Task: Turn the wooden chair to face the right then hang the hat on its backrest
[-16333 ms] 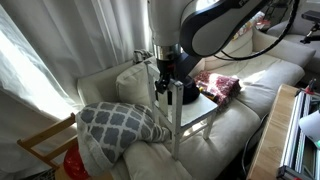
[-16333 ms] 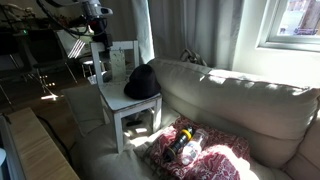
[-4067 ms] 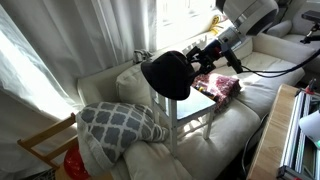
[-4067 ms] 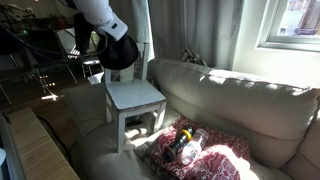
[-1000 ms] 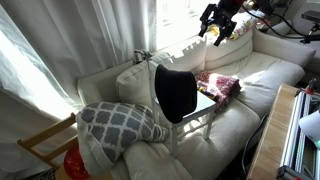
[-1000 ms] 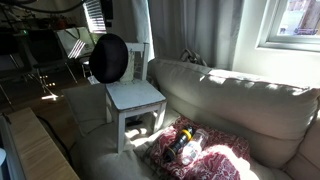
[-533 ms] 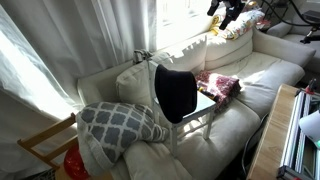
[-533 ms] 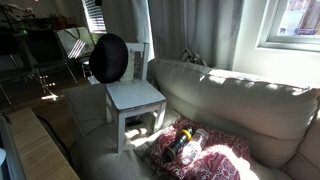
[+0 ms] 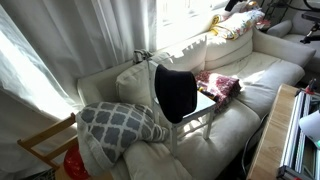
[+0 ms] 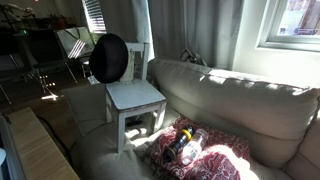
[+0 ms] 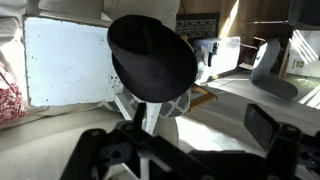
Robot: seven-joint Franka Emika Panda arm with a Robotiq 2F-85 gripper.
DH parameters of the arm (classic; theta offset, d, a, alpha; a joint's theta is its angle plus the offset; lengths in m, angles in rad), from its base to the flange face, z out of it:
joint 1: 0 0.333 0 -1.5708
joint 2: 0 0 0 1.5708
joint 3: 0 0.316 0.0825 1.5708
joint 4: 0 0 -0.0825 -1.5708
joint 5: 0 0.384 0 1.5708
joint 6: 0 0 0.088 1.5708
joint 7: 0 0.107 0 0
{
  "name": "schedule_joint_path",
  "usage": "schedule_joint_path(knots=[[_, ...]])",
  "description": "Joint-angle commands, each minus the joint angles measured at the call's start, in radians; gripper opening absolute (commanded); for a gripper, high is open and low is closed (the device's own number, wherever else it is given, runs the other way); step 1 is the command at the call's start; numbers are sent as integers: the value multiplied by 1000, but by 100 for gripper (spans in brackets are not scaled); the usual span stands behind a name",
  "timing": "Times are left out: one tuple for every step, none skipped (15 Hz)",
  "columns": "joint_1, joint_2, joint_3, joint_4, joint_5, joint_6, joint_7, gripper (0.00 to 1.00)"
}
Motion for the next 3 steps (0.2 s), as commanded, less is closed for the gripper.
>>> schedule_joint_path(knots=[[-2,-1,-1,6,-3,-2,0,100],[-2,-2,-1,9,-4,-2,-1,100],[-2,-1,-2,9,-5,-2,-1,100]])
